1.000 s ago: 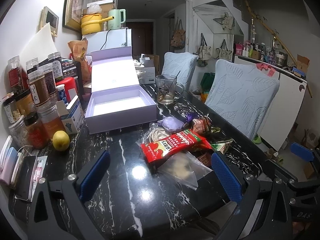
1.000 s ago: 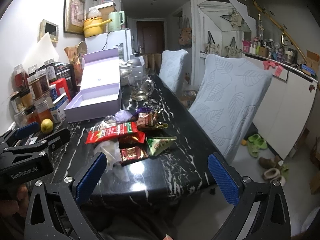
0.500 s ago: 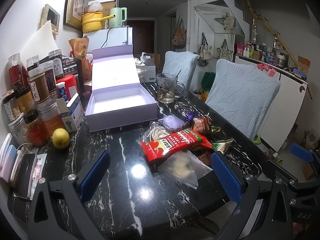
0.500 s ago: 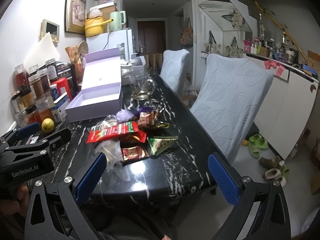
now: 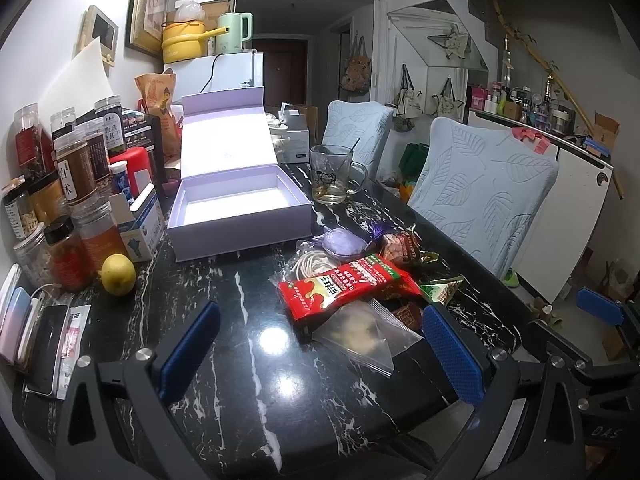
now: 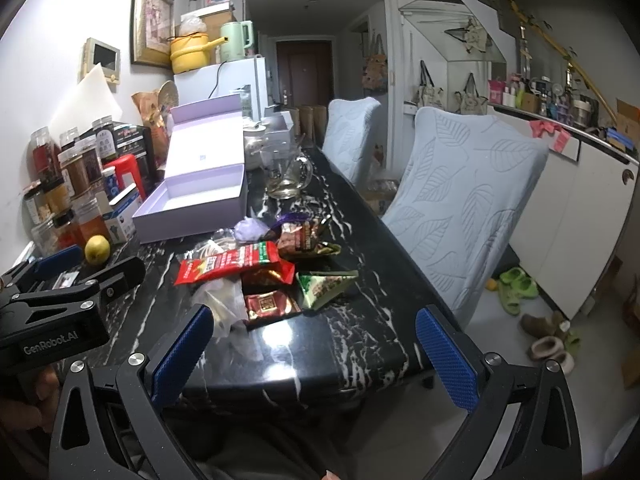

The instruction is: Organize soft objects

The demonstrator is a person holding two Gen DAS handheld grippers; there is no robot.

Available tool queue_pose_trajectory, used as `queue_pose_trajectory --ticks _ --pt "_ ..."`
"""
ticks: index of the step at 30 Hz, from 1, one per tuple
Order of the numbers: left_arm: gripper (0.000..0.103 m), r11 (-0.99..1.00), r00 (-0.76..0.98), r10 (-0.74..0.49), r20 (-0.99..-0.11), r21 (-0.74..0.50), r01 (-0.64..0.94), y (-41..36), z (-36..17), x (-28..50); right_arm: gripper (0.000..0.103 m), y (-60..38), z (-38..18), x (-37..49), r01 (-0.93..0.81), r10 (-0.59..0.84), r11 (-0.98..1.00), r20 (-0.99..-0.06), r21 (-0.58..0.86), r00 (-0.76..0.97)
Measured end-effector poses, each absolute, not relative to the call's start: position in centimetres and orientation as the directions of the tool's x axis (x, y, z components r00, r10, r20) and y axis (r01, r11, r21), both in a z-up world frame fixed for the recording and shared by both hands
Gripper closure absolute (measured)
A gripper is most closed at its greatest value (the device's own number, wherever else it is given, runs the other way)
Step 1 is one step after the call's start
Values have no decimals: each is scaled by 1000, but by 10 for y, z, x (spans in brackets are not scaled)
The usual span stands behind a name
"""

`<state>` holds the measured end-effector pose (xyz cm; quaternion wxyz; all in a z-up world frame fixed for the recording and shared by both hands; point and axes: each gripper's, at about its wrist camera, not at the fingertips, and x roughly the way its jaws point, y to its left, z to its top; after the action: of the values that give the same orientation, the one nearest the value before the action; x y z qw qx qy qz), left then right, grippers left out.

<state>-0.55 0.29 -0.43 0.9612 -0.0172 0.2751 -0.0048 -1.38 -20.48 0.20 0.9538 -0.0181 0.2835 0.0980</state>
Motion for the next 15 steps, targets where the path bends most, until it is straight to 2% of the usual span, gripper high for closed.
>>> queue_pose_trajectory --ticks 15 --pt "0 999 845 -26 -534 -40 6 1 -6 -6 0 -204 -2 -12 -197 171 980 -556 13 813"
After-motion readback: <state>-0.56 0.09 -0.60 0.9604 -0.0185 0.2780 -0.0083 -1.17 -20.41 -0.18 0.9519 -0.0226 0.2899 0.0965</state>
